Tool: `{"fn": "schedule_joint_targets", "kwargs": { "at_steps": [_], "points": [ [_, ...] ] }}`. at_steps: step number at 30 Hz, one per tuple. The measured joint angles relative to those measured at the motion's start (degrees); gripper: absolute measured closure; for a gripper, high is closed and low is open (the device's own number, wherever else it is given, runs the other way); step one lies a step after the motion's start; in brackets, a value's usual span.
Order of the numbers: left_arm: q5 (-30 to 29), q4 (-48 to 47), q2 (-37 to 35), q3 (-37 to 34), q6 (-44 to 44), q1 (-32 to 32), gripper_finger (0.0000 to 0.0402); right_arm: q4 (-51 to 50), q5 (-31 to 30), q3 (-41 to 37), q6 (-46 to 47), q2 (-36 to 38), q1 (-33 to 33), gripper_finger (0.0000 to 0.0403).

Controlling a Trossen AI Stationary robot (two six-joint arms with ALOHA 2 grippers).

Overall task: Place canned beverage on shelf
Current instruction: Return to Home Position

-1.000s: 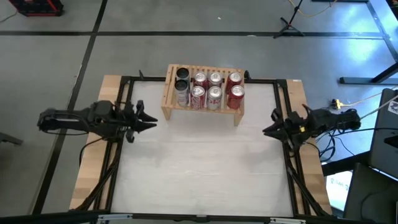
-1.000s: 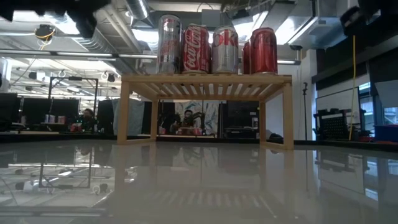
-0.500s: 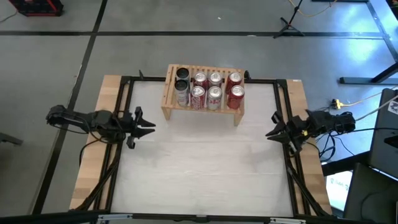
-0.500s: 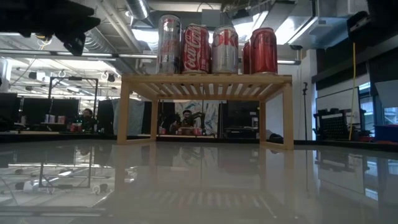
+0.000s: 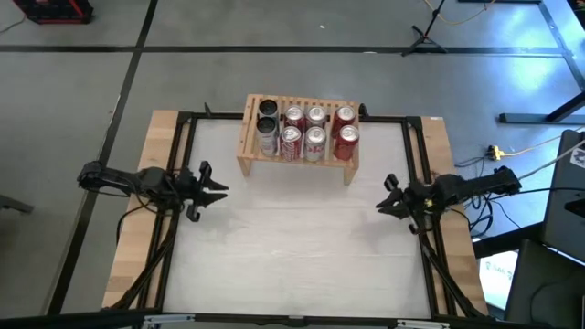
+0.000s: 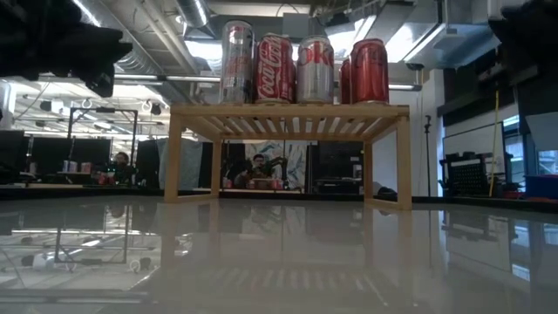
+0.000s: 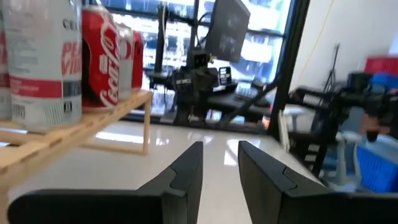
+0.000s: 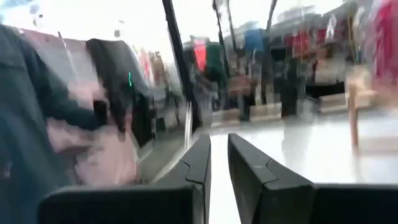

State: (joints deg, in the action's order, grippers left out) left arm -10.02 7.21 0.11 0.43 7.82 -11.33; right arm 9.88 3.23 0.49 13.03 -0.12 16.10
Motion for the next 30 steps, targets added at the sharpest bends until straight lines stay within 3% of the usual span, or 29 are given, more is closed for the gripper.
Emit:
{"fn": "schedule_joint_targets", "kwargs": {
  "at_steps": [4,8,21,23,27,30],
  "points": [
    [0.52,-0.41,0.40,0.00,-0.86,0.04,0.0308,-7.93,0.15,-0.06,0.13,-0.02,0.07,0.0358],
    [0.50,-0.49,0.63,0.00,-0.88,0.04,0.0308,-8.53,-3.24,-0.04,0.16,-0.74,0.04,0.0358],
    [0.28,-0.73,0.65,0.00,-0.90,0.04,0.0308,-8.86,-3.05,-0.02,0.16,-1.18,0.02,0.0358],
    [0.28,-0.73,0.65,0.00,-0.91,0.04,0.0308,-8.42,0.08,-0.02,0.16,-1.20,0.02,0.0358],
    [0.26,-0.73,0.65,0.00,-0.90,0.04,0.0308,-5.98,17.44,-0.02,-1.20,-1.20,0.06,0.0358],
    [0.26,-0.73,0.65,0.00,-0.90,0.04,0.0308,-5.45,25.50,-0.02,-1.15,-1.20,0.07,0.0358]
  ]
}}
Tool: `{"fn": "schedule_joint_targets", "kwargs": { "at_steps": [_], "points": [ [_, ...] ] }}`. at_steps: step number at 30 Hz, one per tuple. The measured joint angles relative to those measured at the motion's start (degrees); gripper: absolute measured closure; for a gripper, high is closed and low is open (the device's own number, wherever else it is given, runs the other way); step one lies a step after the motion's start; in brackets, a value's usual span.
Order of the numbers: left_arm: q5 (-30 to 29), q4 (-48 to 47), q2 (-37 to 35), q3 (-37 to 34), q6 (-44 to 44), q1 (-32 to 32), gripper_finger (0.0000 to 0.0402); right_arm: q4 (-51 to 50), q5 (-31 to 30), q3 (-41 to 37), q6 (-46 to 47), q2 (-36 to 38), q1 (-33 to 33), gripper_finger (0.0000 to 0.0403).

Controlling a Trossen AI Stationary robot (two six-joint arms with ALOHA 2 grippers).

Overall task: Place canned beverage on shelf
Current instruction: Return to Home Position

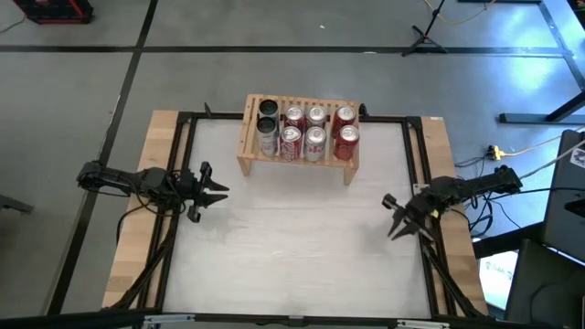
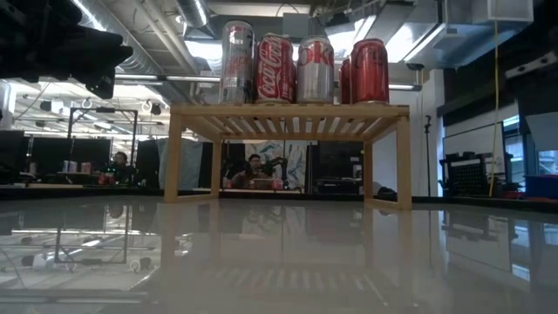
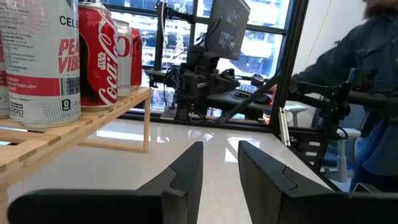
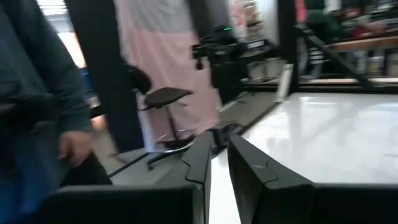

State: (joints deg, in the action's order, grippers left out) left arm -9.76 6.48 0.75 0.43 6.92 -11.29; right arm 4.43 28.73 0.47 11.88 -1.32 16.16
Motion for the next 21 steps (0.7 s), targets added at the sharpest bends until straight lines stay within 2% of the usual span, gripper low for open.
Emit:
{"fn": "schedule_joint_targets", "kwargs": {
  "at_steps": [13,21],
  "points": [
    [0.00,0.00,0.00,0.00,0.00,0.00,0.0308,0.15,14.19,0.00,0.29,0.00,-0.02,0.0358],
    [0.00,0.00,0.00,0.00,-0.02,0.00,0.0308,0.13,14.99,-0.02,0.29,0.00,-0.02,0.0358]
  ]
}}
